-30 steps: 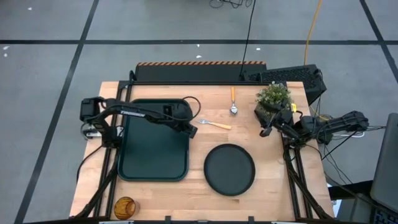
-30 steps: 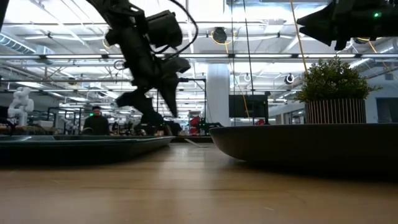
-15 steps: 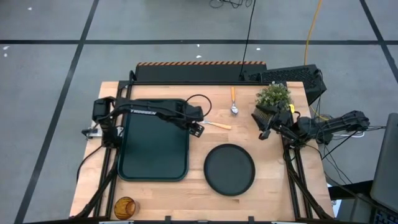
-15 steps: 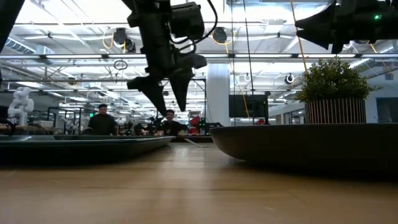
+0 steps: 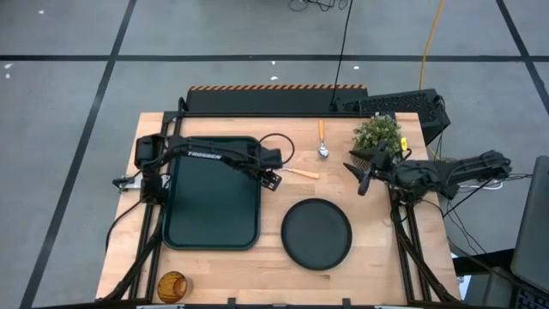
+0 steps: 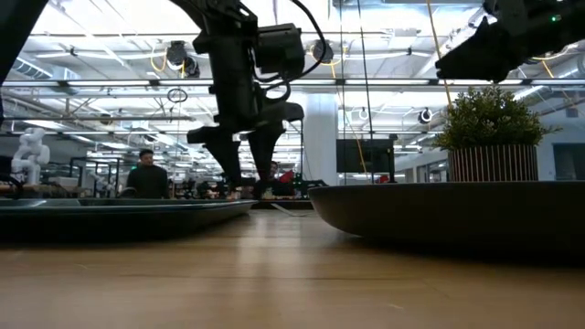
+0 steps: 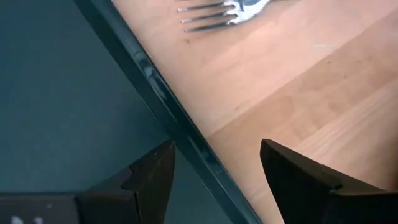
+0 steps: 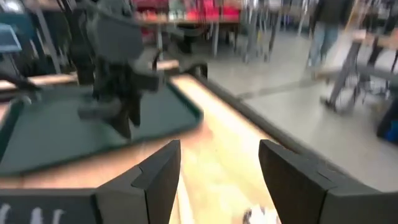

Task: Pick and place plate/cup/fork/spoon on tray
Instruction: Put the orange fork on the black tray

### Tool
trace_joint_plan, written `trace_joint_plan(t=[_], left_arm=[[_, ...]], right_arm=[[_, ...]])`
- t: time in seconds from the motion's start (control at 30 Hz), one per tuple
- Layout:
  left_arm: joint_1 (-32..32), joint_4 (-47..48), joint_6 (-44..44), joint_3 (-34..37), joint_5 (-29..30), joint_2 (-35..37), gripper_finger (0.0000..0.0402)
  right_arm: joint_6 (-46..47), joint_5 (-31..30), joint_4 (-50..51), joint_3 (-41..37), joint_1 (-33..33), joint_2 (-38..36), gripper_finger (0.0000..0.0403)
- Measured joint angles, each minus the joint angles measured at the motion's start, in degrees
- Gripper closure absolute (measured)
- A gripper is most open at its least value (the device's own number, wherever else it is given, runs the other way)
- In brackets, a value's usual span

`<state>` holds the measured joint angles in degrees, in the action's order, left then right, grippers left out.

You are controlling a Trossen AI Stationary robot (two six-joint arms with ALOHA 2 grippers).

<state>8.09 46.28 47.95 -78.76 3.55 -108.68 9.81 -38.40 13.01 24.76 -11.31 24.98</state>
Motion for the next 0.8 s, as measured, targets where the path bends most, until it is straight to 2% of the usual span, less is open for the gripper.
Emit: trace_joint_plan(t=[0.07, 0.2, 0.4, 0.67, 0.8], left_arm=[[0.29, -0.02, -1.32, 0.00, 0.04, 0.00, 0.0163], [0.57, -2.88, -6.76, 0.02, 0.06, 0.00, 0.0163], [1.16, -11.85, -28.27, -3.26, 0.49, 0.00, 0.0163], [1.96, -11.13, -53.89, -9.54, 2.75, -0.44, 0.0163], [3.55, -11.70, -61.00, -11.31, 1.76, -0.77, 0.0163]], right_arm=[[2.72, 1.24, 3.34, 0.80, 0.00, 2.26, 0.0190], [5.53, 2.63, 3.23, 0.86, 0.00, 7.84, 0.0190], [4.00, 2.72, -6.18, 0.89, 0.00, 15.10, 0.0190], [-1.42, 2.73, -8.43, 1.57, 0.76, 16.54, 0.0190], [-2.60, 2.74, -8.54, 3.34, 1.62, 16.53, 0.0190]])
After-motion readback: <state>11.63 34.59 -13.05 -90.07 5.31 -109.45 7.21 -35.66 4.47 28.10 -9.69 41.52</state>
